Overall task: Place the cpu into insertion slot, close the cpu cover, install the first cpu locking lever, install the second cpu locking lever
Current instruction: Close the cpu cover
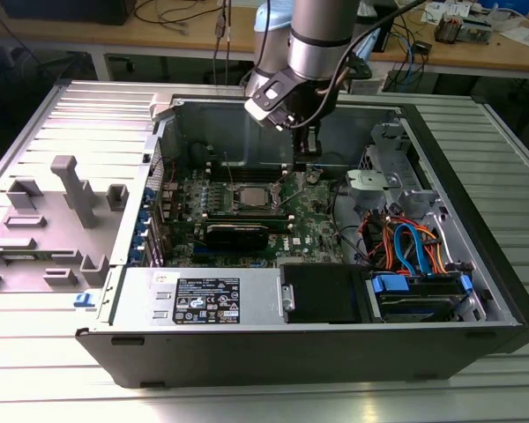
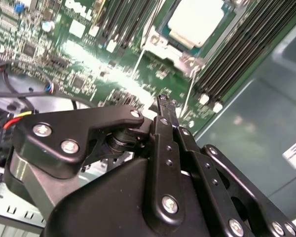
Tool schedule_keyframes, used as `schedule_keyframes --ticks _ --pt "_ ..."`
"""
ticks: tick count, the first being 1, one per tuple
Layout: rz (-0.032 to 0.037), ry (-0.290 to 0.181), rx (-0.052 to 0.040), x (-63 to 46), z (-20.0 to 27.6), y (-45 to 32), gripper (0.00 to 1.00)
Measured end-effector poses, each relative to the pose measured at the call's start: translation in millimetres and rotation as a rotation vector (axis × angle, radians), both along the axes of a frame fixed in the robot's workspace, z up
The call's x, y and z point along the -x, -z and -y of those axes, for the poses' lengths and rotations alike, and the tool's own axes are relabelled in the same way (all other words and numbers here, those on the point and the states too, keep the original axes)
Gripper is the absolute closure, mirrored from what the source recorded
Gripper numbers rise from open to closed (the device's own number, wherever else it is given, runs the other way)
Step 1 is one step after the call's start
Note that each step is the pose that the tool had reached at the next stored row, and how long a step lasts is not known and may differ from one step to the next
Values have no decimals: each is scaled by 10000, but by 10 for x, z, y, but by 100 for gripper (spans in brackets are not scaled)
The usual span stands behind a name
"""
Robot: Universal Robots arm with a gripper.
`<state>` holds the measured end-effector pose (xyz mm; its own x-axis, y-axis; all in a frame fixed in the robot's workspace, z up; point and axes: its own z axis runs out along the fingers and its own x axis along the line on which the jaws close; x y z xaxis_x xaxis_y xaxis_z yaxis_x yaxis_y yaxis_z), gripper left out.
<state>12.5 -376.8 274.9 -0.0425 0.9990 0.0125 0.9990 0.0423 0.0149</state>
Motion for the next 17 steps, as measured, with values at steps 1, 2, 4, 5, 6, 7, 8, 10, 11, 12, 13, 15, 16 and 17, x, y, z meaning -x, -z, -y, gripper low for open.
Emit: schedule_keyframes --ticks 1,2,4,5,6,7,8,10,11,12,13,15,16,17 --pt "0 0 -1 -35 0 2 89" --pt "0 2 -1 -63 -1 4 89" --pt "0 -1 -2 -126 -2 9 89" --pt "0 0 -1 -153 -2 12 89" --pt "0 1 -2 -207 -3 19 89" --pt "1 1 -3 -228 -4 24 89" --pt "1 -1 -3 -245 -5 29 89" --pt "0 0 -1 -265 -9 49 89" --pt "1 0 -2 -269 -12 73 89" --pt "-1 0 -1 -273 -13 93 89" --pt "-3 2 -2 -273 -12 111 89" --pt "-7 1 -2 -273 -12 149 89" --pt "-8 -5 -1 -274 -12 169 89" --pt "-9 -12 -2 -274 -13 191 89"
